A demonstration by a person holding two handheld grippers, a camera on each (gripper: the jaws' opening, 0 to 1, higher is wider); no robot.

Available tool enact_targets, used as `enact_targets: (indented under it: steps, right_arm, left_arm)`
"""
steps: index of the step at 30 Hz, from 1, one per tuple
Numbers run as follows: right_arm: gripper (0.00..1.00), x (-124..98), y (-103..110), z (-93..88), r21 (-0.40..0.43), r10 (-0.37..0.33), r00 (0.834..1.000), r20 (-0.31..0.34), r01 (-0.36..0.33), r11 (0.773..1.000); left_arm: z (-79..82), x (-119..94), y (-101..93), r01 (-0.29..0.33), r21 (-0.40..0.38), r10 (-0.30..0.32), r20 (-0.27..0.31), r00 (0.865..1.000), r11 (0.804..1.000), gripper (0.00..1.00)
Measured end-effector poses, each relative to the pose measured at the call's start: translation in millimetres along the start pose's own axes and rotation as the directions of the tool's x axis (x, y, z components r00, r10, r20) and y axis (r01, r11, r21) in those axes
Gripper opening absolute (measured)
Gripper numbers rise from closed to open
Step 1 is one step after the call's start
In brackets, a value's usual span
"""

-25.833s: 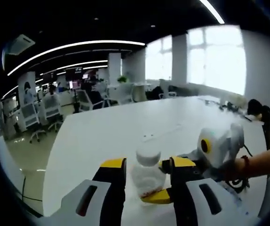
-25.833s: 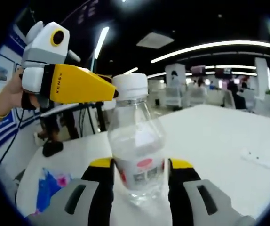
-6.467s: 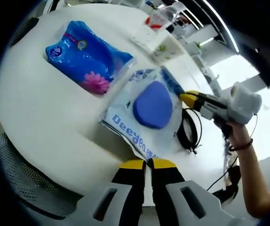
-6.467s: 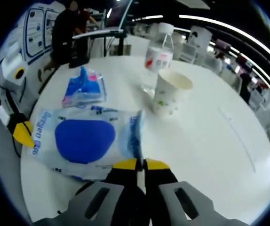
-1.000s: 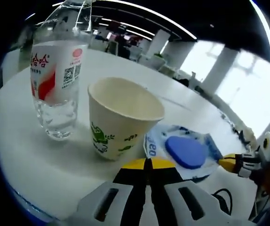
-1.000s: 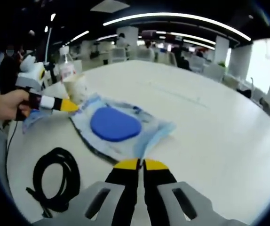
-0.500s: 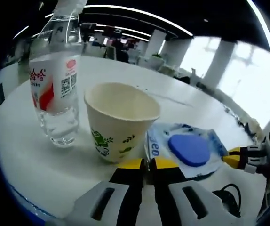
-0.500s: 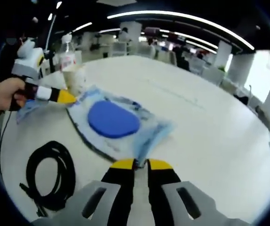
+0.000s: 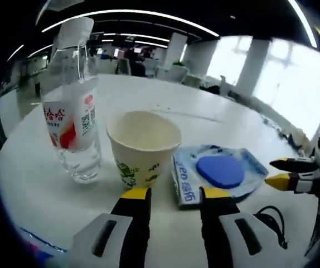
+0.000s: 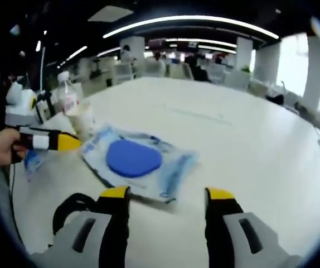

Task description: Arrange the tabletop items into an orderly group along one side of the table until the central work area is clear of visible clutter.

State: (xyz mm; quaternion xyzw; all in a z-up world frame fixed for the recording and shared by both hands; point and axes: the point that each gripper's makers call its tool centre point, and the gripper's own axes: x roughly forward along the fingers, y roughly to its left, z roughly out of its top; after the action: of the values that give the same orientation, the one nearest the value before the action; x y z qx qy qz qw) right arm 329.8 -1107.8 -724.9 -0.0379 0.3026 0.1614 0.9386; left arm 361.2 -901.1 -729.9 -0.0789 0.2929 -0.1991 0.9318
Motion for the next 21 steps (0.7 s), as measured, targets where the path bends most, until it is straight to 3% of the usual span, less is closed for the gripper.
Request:
enact_targets:
  steps: [5,7,10,16,21]
  right_arm:
    - [0.67,-12,8,7.0,0.027,0.003,1.000,0.008,-0.003,1.000]
    - [0.70,-17,14,11.2,0.034,0.009,1.000,0.017,-0.009,0.999]
    - [0.72,-24,26,15.5,0.038,0.028,0.999,0.021,-0.029,0.999]
    - [0.78,-35,55,23.4,0.043,0.075,0.997,0.027,-0.076,0.996]
    - [0.78,-37,75,22.8,0.019,0.109,0.994,0.019,-0.109,0.994]
  left_arm:
    - [6.4,-13,-1.8,0.017,0.026,-0.017,0.020,1.000,1.000,0.55]
    - [14.8,-20,-5.1,0.048,0.006,-0.048,0.068,0.997,0.999,0.65]
    - [13.6,-29,-1.6,0.041,0.041,-0.043,0.036,0.998,0.998,0.74]
    - [21.5,-51,5.7,0.051,0.073,-0.055,0.051,0.997,0.996,0.91]
    - [30.7,-73,18.1,0.050,0.099,-0.057,0.074,0.996,0.994,0.98]
